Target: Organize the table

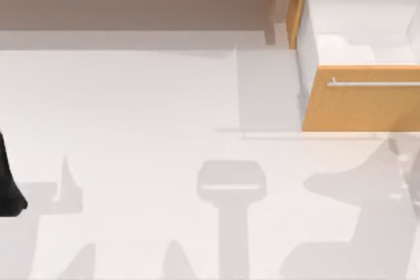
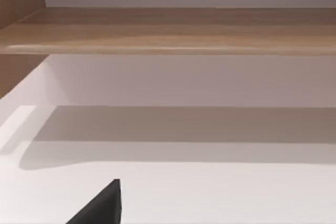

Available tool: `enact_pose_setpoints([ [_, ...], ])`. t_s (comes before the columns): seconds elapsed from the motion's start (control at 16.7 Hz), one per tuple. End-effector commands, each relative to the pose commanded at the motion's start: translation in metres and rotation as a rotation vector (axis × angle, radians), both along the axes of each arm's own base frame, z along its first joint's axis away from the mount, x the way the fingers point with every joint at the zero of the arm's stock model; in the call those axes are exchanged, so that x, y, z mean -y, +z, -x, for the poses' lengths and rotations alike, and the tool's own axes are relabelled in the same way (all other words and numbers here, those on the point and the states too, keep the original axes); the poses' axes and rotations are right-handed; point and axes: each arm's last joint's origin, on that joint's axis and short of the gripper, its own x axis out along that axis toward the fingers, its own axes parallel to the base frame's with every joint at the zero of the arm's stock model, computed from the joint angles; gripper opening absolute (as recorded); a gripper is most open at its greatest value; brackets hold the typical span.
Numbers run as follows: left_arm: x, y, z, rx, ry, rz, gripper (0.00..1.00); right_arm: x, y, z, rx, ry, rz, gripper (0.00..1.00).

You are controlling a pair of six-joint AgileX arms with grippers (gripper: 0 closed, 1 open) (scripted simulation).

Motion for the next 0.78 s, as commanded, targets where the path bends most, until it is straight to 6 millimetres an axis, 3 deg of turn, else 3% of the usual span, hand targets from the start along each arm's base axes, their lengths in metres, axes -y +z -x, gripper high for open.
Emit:
enact_pose_setpoints([
  [0.42, 0.0, 0.0, 0.0, 0.0, 0.0, 0.0, 1.0, -0.07, -0.014, 0.019, 0.147, 0.304, 0.124, 1.0],
  [0.78, 0.0, 0.0, 0.0, 0.0, 0.0, 0.0, 1.0, -0.08, -0.017, 0.02, 0.161, 0.348, 0.132, 1.0],
])
